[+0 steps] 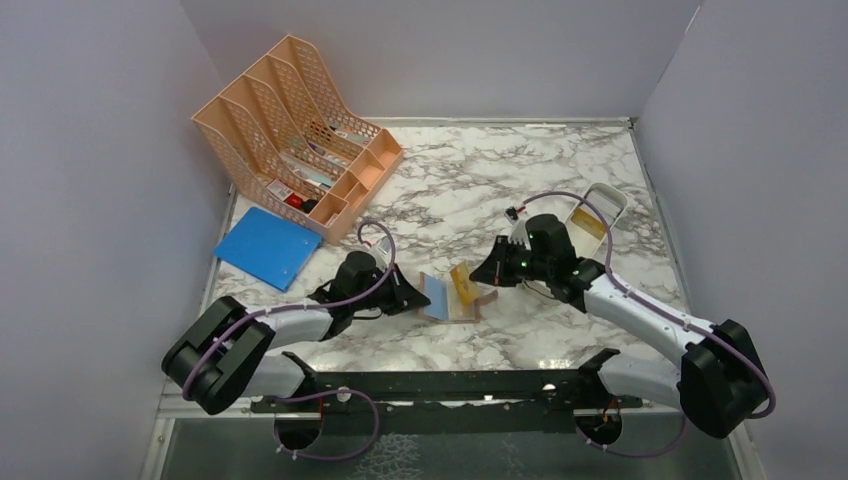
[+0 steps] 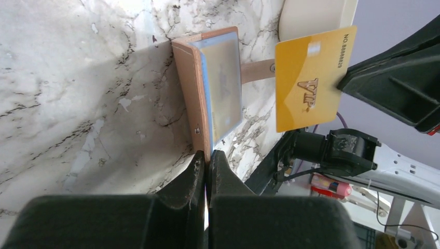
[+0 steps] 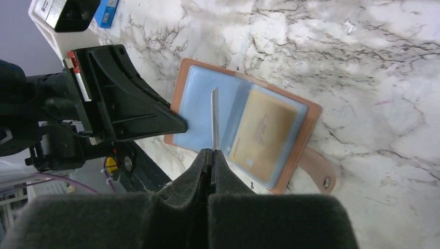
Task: Put the credit cards into the card holder
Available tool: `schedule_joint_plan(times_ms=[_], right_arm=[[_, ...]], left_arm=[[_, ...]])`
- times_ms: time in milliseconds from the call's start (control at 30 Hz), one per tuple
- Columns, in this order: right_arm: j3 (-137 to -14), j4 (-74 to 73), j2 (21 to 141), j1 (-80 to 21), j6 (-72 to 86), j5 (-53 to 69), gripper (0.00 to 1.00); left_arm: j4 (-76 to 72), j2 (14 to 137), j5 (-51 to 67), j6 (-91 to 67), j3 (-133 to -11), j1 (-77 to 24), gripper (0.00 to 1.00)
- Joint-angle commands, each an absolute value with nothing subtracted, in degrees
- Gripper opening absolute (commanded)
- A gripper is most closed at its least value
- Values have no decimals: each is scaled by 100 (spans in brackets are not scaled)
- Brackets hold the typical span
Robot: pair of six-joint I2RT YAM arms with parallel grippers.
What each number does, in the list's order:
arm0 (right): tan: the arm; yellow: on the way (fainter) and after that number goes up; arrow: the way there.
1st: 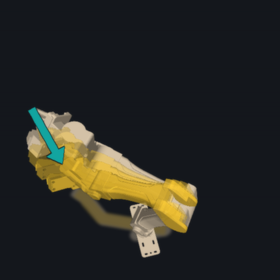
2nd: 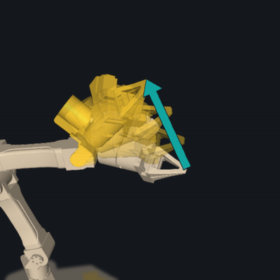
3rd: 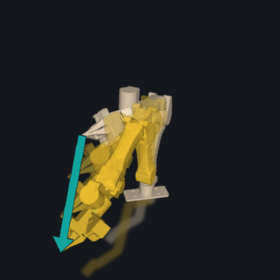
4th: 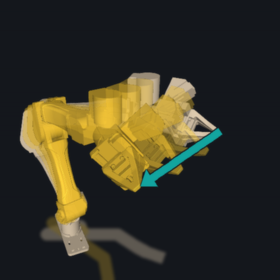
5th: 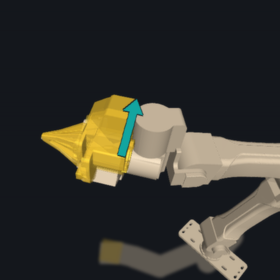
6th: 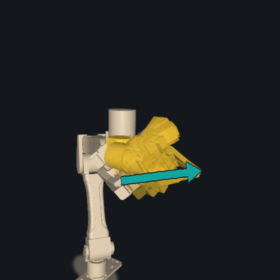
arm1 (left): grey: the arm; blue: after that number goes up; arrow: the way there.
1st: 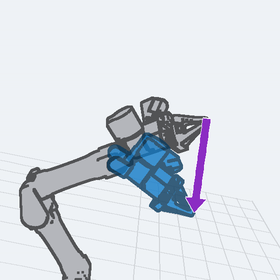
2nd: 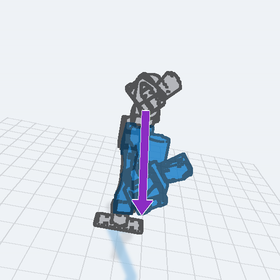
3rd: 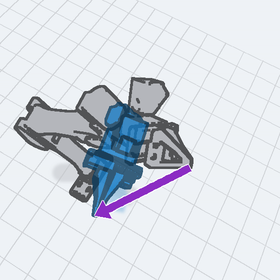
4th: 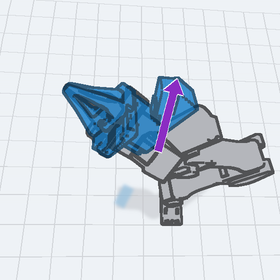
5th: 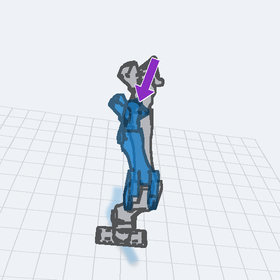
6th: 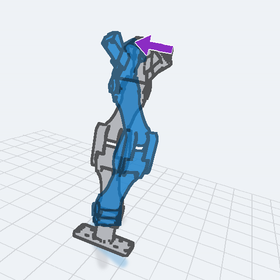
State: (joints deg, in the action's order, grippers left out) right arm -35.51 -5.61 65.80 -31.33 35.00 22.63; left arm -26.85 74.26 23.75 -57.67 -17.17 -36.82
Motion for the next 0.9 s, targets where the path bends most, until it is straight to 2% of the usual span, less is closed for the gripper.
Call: schedule_joint_plan(times_ms=[0, 100, 233, 367, 600, 867], right_arm=[[-3399, 92, 6504, -3330, 3998, 1853, 1], [-3211, 257, 6502, -3331, 4084, 1626, 1], [-2877, 841, 6590, -3340, 4339, 1743, 1], [-2747, 1106, 6786, -3348, 4499, 1831, 1], [-2592, 1309, 7107, -3357, 4606, 1692, 1], [-2303, 1794, 7540, -3370, 4706, 1740, 1]], left_arm=[[-3445, 7521, 2687, -5981, -1718, -3674, 0], [-3432, 7690, 2754, -5972, -1737, -3674, 0], [-3160, 7965, 2762, -5932, -1725, -3630, 22], [-3033, 7969, 2735, -5859, -1688, -3619, 33], [-2637, 7848, 2577, -5583, -1679, -3604, 38], [-2175, 7674, 2564, -5223, -1635, -3599, 38]])
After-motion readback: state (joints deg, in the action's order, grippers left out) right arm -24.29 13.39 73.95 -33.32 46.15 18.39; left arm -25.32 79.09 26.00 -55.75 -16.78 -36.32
